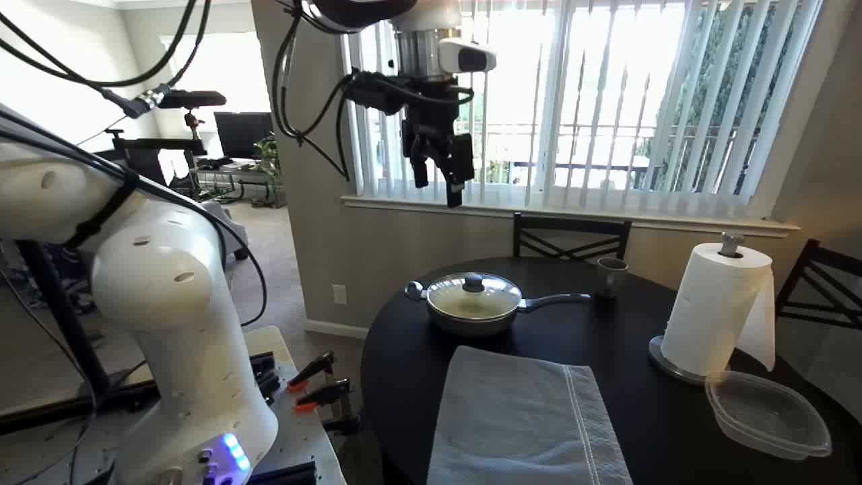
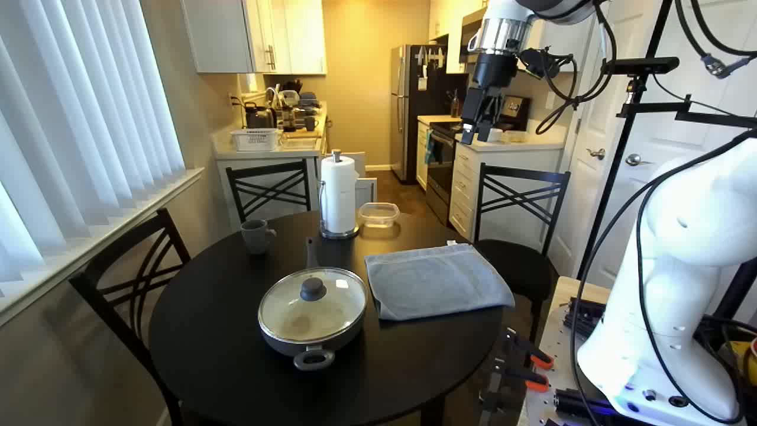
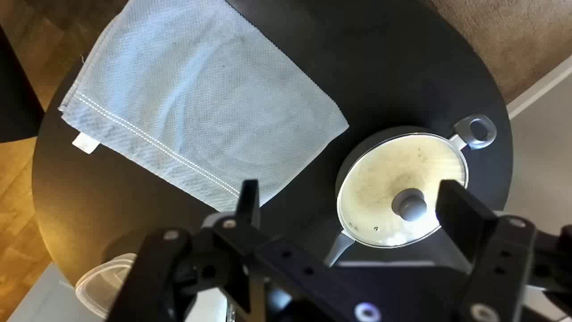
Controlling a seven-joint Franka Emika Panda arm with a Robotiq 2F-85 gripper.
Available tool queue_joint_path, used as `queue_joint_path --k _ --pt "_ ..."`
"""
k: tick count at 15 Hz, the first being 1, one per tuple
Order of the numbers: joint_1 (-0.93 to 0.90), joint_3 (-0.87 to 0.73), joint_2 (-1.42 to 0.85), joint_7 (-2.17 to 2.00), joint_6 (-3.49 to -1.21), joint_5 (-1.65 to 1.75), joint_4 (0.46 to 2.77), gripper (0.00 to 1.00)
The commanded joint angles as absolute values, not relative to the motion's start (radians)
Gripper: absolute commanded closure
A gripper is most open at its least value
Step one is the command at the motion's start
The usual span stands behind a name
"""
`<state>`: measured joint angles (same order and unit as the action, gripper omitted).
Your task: Take the lid off the pot
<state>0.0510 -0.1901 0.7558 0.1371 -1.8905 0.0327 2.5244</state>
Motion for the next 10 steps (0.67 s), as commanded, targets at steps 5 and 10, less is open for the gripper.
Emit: queue_joint_path --k 5,10 --pt "0.066 -0.179 0.753 0.146 -1.888 0.023 2.522 0.00" --pt "-0.007 -0.177 0.566 0.168 -2.093 -0.030 2.474 0.00"
